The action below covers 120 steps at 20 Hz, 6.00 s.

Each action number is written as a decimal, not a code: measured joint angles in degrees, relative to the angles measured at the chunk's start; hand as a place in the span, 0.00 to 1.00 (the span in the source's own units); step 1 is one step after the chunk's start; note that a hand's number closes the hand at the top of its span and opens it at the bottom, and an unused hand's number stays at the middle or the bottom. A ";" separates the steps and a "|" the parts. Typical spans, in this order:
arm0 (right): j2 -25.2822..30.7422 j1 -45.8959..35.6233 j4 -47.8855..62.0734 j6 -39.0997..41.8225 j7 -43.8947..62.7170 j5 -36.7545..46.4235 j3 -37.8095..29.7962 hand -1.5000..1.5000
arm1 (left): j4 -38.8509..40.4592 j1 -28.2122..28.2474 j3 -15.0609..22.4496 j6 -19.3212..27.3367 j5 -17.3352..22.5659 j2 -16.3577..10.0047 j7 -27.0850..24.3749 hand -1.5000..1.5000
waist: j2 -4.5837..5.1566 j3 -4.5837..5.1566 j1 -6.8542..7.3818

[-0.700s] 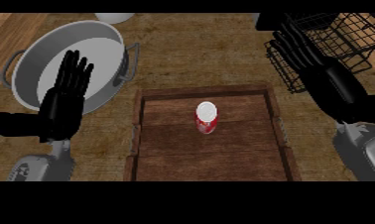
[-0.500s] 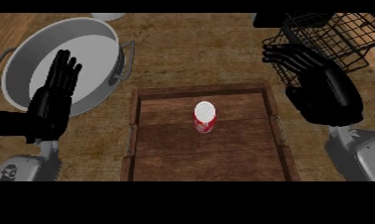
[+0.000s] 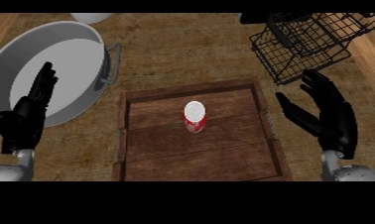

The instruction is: Pick the can from the tray and place it in the tiered basket

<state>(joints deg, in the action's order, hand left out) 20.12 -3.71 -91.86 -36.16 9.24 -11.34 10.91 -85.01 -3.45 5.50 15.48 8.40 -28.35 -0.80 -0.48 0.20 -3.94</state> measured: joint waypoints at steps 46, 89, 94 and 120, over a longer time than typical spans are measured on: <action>2.76 -32.08 3.64 21.17 62.25 18.61 29.33 0.00 | 3.28 -5.54 2.23 -0.63 -6.10 2.23 4.29 0.50 | -0.22 0.12 3.35; -16.90 -29.86 17.98 25.35 60.91 29.57 24.61 1.00 | 2.24 -4.40 -0.16 -3.12 -7.66 3.99 3.72 0.50 | -0.48 0.10 3.89; -16.42 -31.95 19.65 28.49 60.02 30.90 26.18 1.00 | 1.40 -5.27 0.45 -2.39 -9.12 4.80 4.96 0.50 | -0.49 0.13 3.88; 2.28 -20.47 -25.09 29.96 38.10 41.70 25.97 1.00 | 1.93 -4.14 -2.13 -3.84 -10.19 6.07 4.53 0.50 | 0.08 -0.23 2.56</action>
<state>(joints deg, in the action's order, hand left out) 22.39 -24.18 -116.95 -6.20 47.34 30.36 36.89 -83.08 -7.59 3.37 11.64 -1.79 -22.29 3.73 -0.41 -0.03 -1.38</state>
